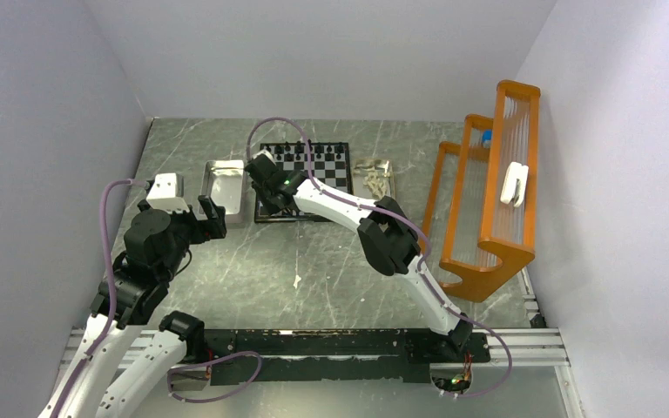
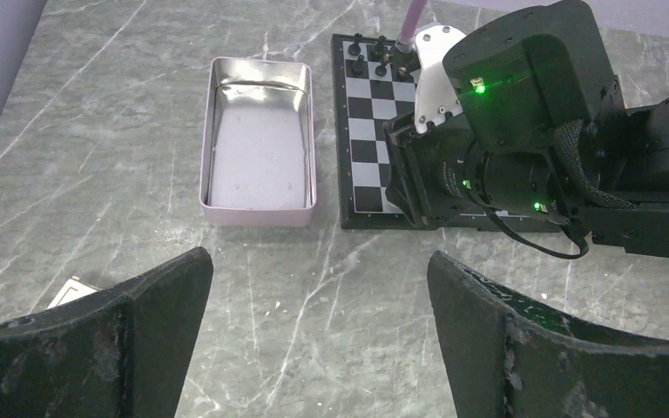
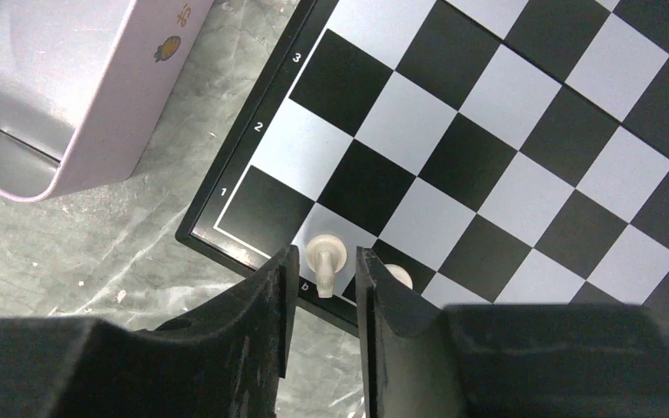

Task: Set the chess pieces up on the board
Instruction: Place the chess piece on the chessboard, then pick up the chess piece from the storage box.

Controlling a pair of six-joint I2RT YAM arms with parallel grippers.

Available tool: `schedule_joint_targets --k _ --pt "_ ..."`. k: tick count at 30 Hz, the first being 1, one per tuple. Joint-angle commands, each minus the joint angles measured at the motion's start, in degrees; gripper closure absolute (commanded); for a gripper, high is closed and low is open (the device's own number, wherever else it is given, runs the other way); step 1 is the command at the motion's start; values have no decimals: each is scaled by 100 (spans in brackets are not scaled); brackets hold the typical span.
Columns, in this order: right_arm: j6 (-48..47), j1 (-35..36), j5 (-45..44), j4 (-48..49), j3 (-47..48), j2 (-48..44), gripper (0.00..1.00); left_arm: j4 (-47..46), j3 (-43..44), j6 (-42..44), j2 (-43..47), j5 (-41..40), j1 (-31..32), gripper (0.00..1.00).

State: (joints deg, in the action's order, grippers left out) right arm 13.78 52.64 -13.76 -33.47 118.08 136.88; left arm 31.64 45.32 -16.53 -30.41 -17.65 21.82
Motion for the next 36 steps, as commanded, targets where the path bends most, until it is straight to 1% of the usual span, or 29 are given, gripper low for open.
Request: schedule_joint_targets --k 1,7,11,18,22,25,28,31,33,36 --pt "-22 -26 -80 38 162 -109 63 -52 82 -19 35 81 -91 2" --pt "-87 -26 -144 261 -23 -293 55 -53 73 -17 42 91 -91 2" --pt "-83 -34 -275 282 -106 -480 50 -57 73 -16 37 104 -97 2" --pt "-123 -122 -309 670 -694 -1203 49 -100 47 9 33 201 -99 2" --pt "-154 -261 -476 726 -1016 -1603 49 -139 21 30 13 288 -99 2" --pt "-215 -462 -393 781 -1401 -1981 49 -182 4 64 -12 423 -101 2" --pt "-243 -742 -503 896 -2001 -2431 52 -234 -23 103 -75 605 -99 2" --pt "-265 -1138 -537 1022 -2540 -2777 57 -263 -32 115 -113 669 -99 2" --pt "-327 -1397 -593 1102 -2850 -2949 59 -280 -40 127 -106 689 -99 2" --pt "-462 -1746 -752 1162 -3158 -3098 64 -291 -51 133 -101 696 -99 2"
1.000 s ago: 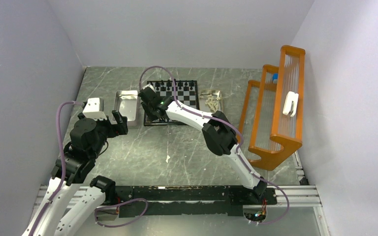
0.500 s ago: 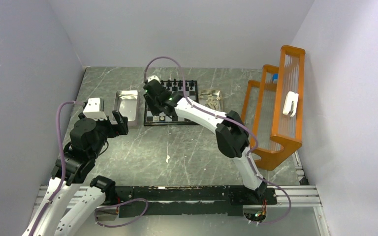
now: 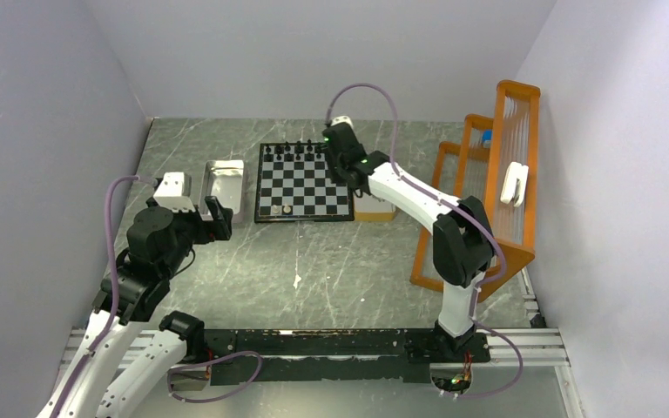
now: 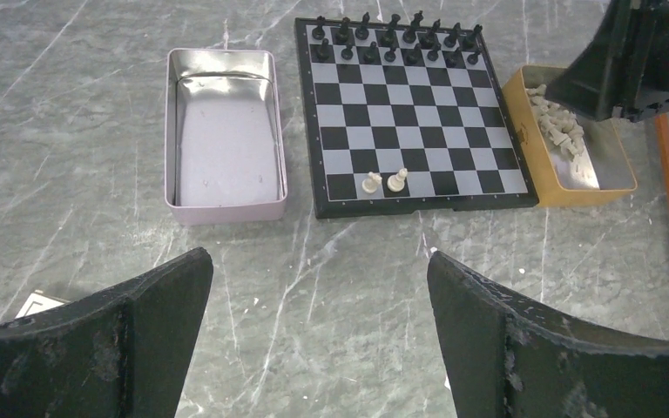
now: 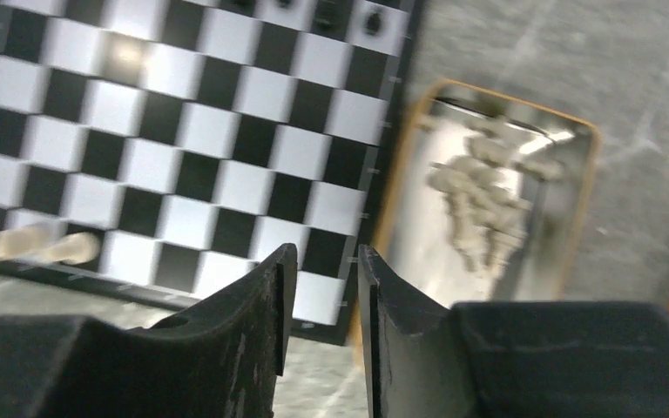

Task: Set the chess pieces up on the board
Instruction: Pick up the chess piece from the storage box.

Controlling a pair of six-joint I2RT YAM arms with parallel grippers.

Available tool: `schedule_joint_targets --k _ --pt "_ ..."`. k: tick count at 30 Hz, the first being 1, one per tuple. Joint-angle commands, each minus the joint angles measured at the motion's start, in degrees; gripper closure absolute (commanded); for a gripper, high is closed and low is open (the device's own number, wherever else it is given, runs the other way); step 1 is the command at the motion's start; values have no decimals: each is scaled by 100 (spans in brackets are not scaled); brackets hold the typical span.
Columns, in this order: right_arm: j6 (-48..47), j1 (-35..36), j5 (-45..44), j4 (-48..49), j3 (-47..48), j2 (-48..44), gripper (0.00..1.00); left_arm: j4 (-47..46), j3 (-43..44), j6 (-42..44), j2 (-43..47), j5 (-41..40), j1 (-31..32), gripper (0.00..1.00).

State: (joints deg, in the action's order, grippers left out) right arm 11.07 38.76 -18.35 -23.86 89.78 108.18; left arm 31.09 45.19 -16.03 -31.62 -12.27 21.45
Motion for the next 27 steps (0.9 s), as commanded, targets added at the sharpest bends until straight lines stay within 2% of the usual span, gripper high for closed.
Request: schedule_joint_targets --k 1,5,12,23,27 --pt "-231 -458 -342 223 -409 -237 66 -240 -37 87 11 163 -62 2" --pt "-281 -841 -454 164 -609 -131 67 -240 -32 87 -3 177 -62 2" --pt "-385 -1291 217 592 -798 200 70 -244 -29 84 -31 183 -62 2" --pt "-137 -1397 510 847 -287 894 68 -224 -19 82 -35 130 -62 2" --pt "-147 -1405 336 799 -170 1072 69 -218 -19 83 -38 121 -62 2"
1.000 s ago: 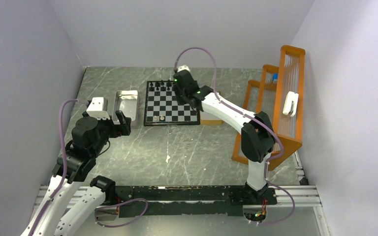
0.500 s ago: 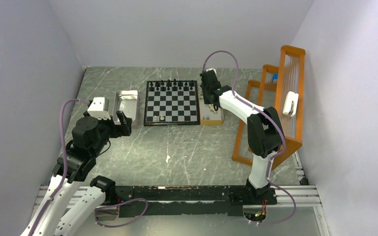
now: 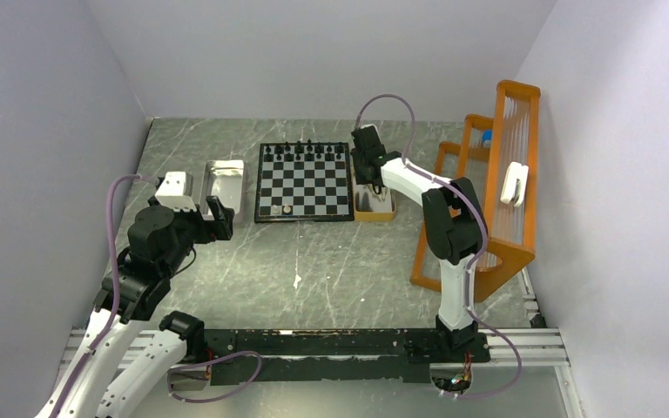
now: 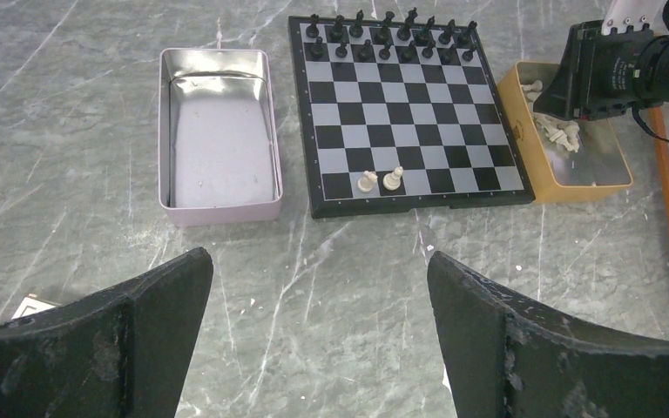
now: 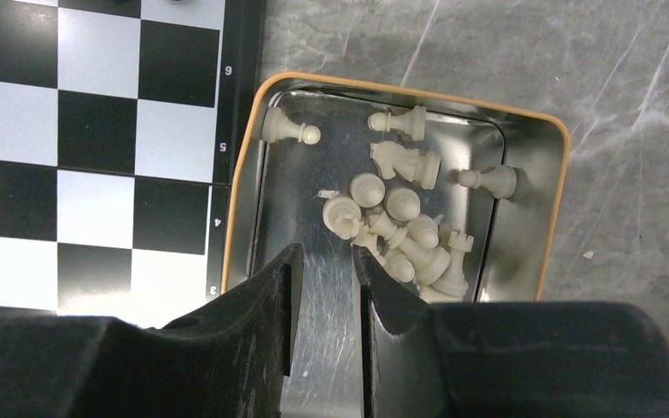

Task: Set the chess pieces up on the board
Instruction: Pick up the chess piece from the storage box.

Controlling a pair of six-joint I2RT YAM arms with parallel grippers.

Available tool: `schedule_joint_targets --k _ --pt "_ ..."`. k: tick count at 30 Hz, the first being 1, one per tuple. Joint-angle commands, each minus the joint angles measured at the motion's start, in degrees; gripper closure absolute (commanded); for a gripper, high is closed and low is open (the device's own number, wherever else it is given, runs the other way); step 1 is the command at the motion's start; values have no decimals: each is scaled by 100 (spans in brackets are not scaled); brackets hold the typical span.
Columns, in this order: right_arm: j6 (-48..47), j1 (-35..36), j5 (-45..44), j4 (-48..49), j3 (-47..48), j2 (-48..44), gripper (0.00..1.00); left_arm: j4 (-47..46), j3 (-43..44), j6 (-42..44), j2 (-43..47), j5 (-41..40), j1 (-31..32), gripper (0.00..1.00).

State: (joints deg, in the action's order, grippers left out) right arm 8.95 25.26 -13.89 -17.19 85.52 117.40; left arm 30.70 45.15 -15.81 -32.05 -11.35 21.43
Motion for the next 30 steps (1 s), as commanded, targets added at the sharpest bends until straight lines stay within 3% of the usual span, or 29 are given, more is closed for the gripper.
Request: schedule_joint_targets --k 1,21,30 --pt "53 -56 -166 130 277 186 69 -178 -15 61 5 32 -60 2" --pt "80 -93 -179 92 492 586 67 -176 -15 59 35 7 -69 2" --pt "19 -95 -236 85 432 494 79 -178 -15 61 24 8 -69 2"
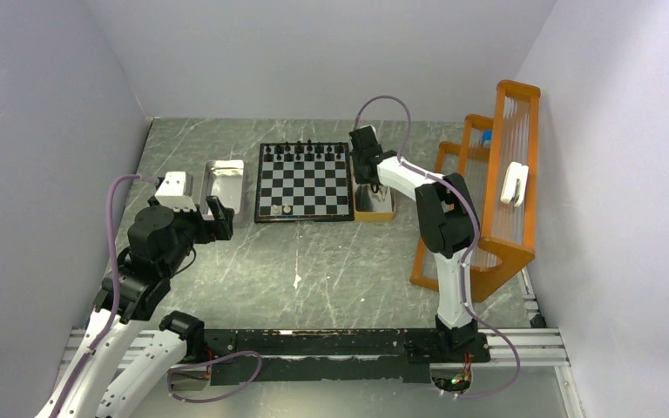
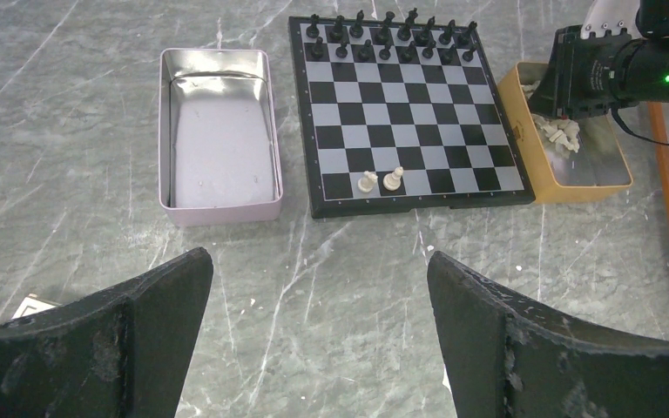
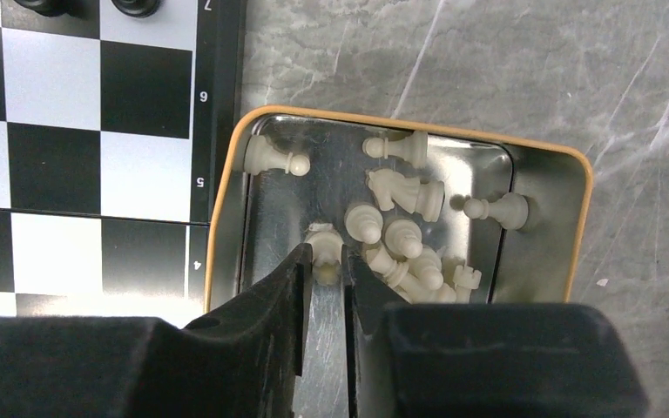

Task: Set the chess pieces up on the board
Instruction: Pick up the chess piece from the storage box.

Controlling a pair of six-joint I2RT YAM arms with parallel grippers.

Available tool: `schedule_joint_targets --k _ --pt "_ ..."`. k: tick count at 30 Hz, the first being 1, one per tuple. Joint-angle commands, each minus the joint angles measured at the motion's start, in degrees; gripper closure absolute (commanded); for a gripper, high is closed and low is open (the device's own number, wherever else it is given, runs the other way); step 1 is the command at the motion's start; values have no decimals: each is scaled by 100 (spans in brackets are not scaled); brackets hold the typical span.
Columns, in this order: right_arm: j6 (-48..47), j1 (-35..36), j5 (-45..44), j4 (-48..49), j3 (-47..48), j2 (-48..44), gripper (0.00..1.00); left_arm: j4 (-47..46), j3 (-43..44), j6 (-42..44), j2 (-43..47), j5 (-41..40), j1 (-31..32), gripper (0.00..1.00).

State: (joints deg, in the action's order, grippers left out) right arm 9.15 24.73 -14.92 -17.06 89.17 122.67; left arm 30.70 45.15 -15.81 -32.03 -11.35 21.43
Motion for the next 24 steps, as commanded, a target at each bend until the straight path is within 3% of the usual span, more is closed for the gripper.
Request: schedule_joint_targets --k 1,15,24 --pt "6 -40 -125 78 22 -118 81 -183 -19 61 24 13 -75 2" --pt "175 77 229 -313 6 -1081 87 -200 -23 43 -4 52 -78 2" --pt "324 681 470 -265 -91 -1325 86 -205 -17 33 -31 71 -78 2"
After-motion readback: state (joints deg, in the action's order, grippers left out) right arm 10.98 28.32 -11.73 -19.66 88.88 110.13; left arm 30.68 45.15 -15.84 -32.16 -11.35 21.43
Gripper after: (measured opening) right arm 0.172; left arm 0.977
